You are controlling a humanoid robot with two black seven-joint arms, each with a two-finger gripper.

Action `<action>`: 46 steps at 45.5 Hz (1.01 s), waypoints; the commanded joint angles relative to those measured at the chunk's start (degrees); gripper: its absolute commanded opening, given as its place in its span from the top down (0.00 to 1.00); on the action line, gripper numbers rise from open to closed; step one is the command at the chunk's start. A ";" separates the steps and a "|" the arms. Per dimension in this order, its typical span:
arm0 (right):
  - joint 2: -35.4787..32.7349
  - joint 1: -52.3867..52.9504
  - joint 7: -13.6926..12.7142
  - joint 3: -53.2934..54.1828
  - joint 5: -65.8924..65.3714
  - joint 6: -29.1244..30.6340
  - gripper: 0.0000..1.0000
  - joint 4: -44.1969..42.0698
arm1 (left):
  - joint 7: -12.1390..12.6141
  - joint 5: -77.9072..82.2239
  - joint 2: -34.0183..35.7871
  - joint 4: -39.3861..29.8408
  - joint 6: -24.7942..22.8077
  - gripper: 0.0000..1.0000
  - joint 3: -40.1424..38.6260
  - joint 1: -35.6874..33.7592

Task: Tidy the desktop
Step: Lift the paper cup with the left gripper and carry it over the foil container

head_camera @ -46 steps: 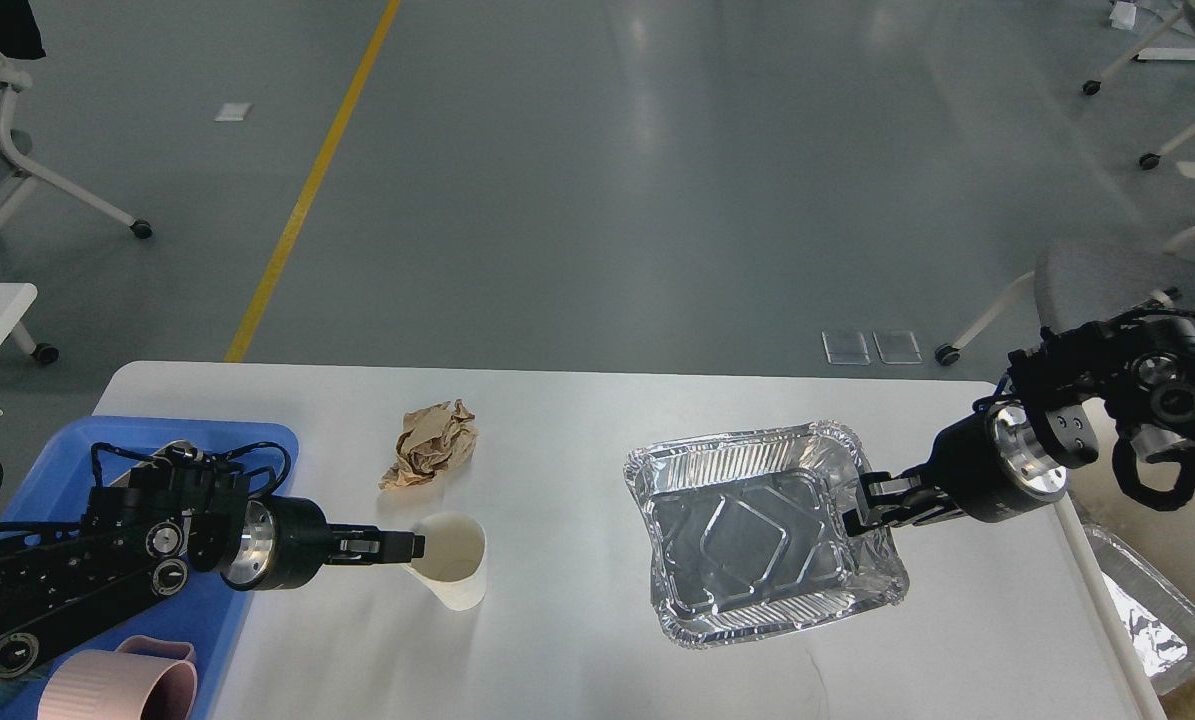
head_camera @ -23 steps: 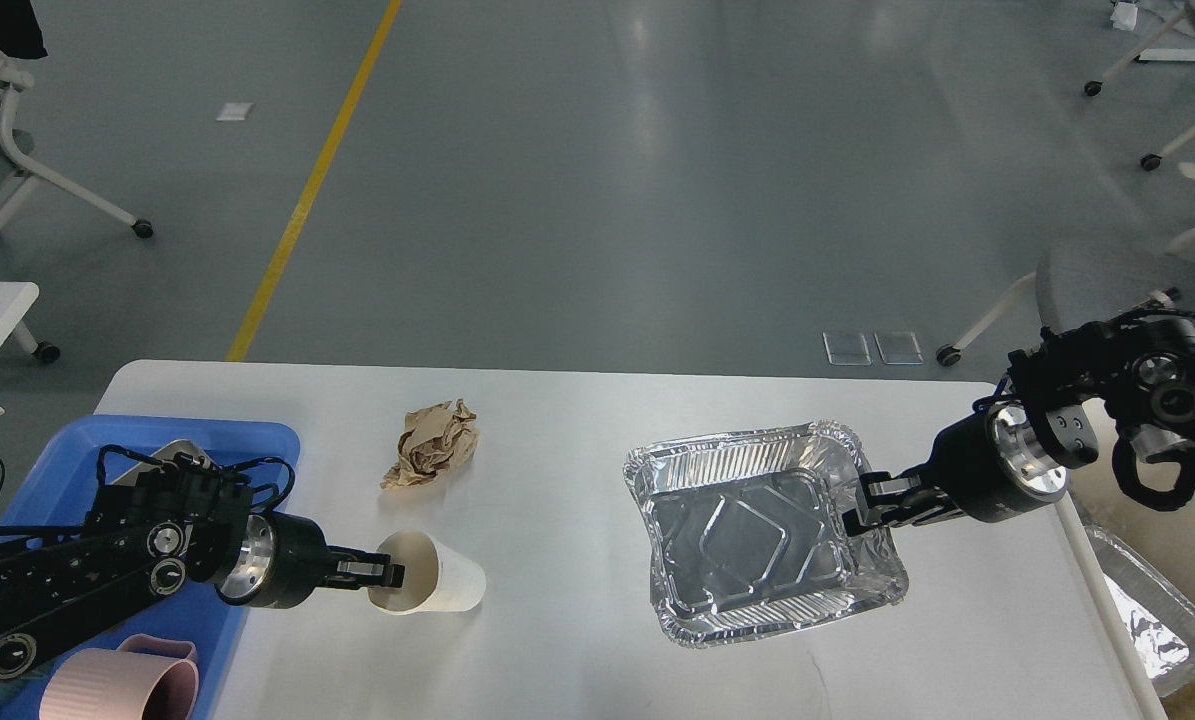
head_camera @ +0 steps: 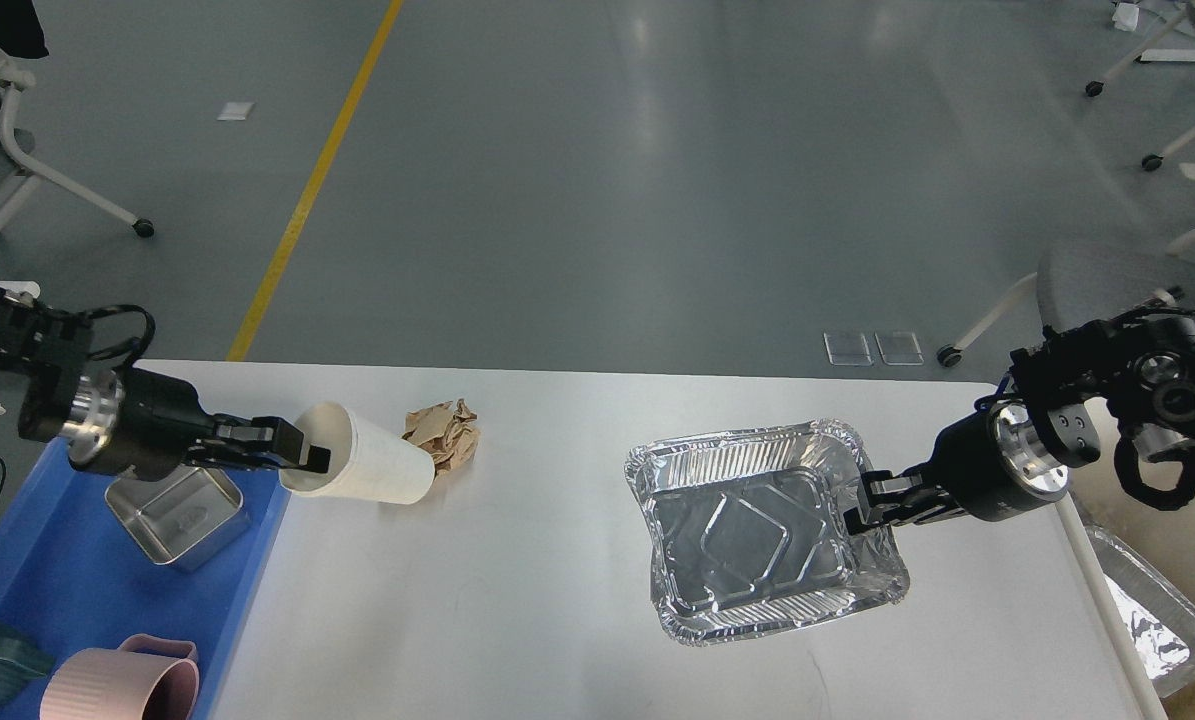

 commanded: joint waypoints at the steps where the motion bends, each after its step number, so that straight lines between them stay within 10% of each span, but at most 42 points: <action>1: 0.01 -0.01 -0.14 -0.01 0.00 0.00 1.00 0.00 | -0.11 -5.15 5.79 -1.01 -0.11 1.00 -3.02 -2.83; 24: 0.19 0.08 -0.49 0.08 0.00 0.00 1.00 0.00 | -0.46 -17.47 16.97 -1.54 -0.11 1.00 -9.79 -16.28; 46: 0.10 0.52 -0.49 0.26 0.00 0.00 1.00 0.00 | -1.25 -11.67 -15.71 7.77 -0.11 1.00 6.99 -27.01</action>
